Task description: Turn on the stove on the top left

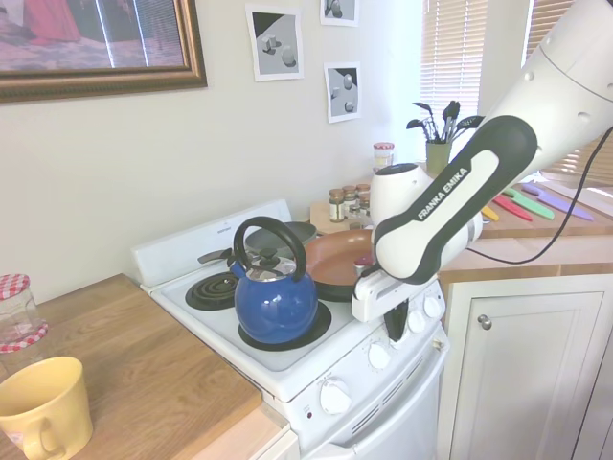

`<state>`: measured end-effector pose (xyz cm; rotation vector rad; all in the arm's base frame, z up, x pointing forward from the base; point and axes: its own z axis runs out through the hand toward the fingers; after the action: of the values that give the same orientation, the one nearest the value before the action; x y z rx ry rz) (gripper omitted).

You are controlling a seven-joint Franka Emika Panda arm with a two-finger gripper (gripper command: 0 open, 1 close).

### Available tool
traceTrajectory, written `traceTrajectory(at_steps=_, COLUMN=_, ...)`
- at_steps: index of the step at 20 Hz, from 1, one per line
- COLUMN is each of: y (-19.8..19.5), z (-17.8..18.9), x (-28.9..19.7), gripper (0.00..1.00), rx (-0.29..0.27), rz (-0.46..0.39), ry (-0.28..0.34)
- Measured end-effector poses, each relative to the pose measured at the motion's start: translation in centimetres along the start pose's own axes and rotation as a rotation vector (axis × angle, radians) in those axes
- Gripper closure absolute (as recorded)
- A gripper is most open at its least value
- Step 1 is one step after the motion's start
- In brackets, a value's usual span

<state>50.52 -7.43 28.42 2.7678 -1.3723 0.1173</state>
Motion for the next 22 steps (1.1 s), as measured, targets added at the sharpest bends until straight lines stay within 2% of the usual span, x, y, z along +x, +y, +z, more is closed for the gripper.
traceTrajectory(at_steps=8, y=0.5, z=1.5, x=0.3, gripper=1.00, rx=-0.017, rz=0.011, ry=-0.017)
traceTrajectory(at_steps=22, y=0.4, z=1.4, x=0.0, gripper=1.00, rx=-0.043, rz=-0.002, ry=0.018)
